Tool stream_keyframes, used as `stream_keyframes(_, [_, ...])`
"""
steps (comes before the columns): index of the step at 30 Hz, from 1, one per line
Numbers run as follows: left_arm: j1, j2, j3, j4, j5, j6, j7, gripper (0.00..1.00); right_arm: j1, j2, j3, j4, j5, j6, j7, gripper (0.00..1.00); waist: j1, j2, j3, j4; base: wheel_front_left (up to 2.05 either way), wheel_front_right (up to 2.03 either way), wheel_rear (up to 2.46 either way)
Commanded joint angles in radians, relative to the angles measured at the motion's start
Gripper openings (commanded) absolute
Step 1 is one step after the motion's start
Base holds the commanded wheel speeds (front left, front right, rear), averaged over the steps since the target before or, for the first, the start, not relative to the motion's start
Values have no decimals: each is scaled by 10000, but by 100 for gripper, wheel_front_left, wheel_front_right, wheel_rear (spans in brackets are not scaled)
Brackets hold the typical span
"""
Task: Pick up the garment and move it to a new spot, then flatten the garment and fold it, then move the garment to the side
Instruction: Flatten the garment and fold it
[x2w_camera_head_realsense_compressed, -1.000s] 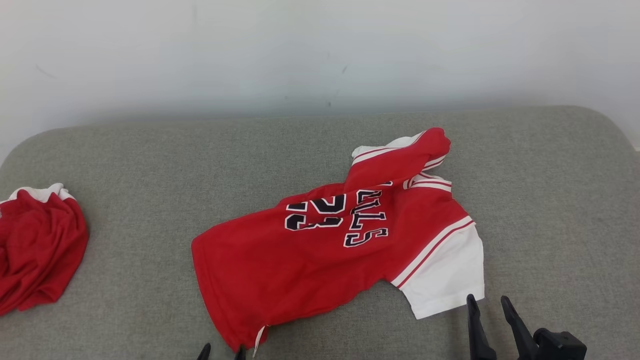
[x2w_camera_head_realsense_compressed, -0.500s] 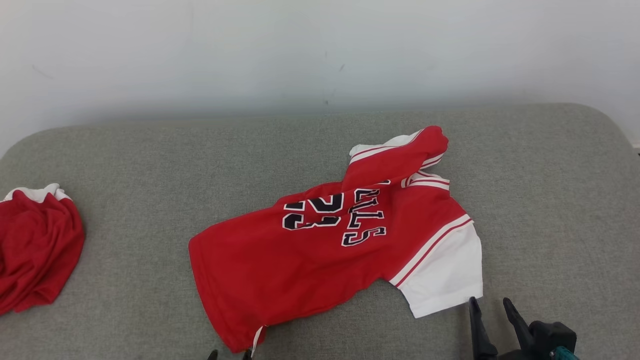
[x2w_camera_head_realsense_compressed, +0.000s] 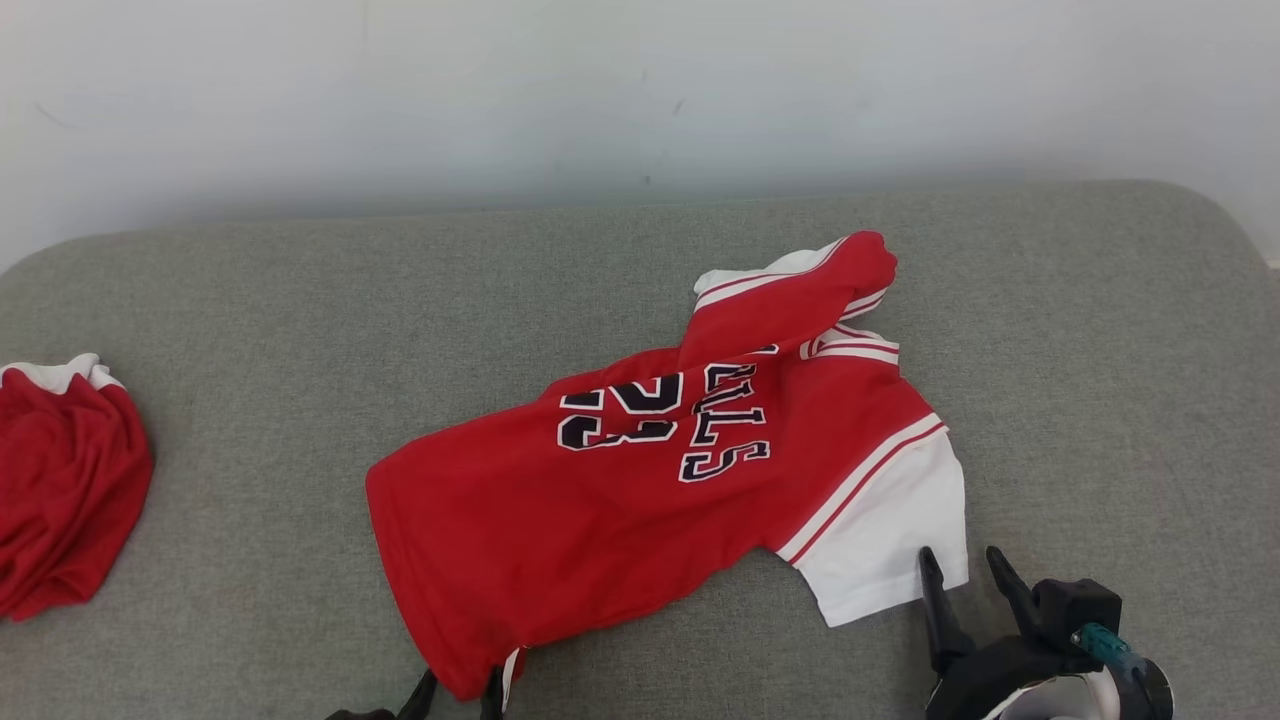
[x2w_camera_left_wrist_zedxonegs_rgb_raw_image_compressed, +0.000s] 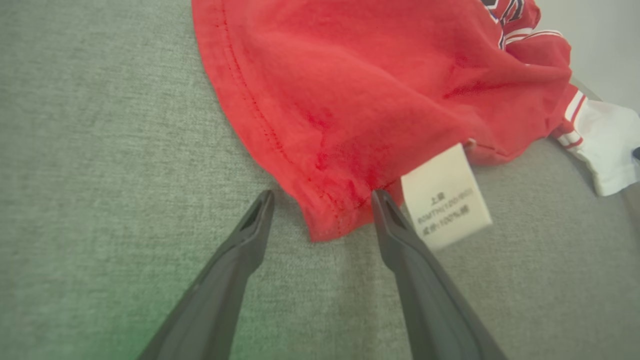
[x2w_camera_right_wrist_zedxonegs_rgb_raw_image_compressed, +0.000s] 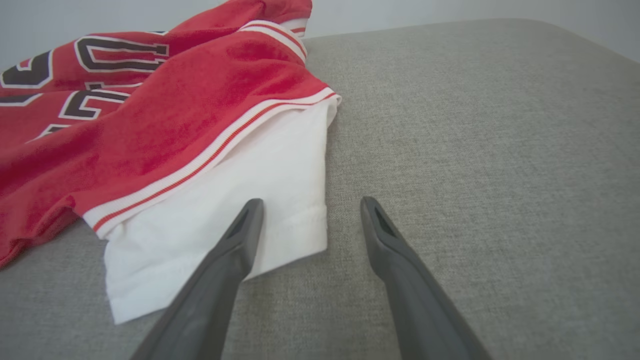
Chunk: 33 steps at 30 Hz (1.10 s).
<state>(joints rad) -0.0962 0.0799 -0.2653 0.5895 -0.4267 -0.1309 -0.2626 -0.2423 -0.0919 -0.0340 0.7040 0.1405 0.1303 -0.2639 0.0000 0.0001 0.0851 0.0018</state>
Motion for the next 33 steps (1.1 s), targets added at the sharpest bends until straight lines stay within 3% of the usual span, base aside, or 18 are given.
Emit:
stream_keyframes(1, [-157, -3, -49, 129, -111, 14, -33, 100, -222, -44, 24, 190, 105, 6, -4, 100, 0, -1, 15, 1, 0, 0, 0])
stream_keyframes(4, [-270, -32, -203, 427, -358, 13, -30, 100, -458, -38, 154, 1020, 214, 6, -5, 96, 0, -1, -38, 36, 0, 0, 0])
stream_keyframes(5, [-307, -46, -302, 507, -400, 13, -30, 96, -586, -51, 165, 1274, 264, 5, -4, 55, 0, -1, -71, 60, 0, 0, 0])
stream_keyframes(6, [-330, -61, -430, 583, -470, 13, -30, 33, -684, -71, 197, 1507, 308, 6, -2, 5, 0, -1, -105, 88, 0, 0, 0])
stream_keyframes(7, [-360, -76, -534, 640, -574, 13, -30, 0, -737, -81, 208, 1660, 371, 6, -2, 0, 0, -1, -152, 128, 0, 0, 0])
stream_keyframes(15, [-63, 121, -529, 166, -845, 13, -33, 0, -184, -177, 265, 986, 855, 6, -4, 0, 0, -1, -456, 214, 0, 0, 0])
stream_keyframes(24, [990, 656, 833, -1425, -114, 14, -33, 0, 1843, -320, 198, -1401, 1265, 5, -4, 0, 0, -1, -724, 235, 0, 0, 0])
stream_keyframes(33, [1443, 1026, 1336, -1627, 105, 19, -33, 0, 3406, -98, 332, -2385, 1583, 6, 0, 0, 0, -1, -651, 10, 0, 0, 0])
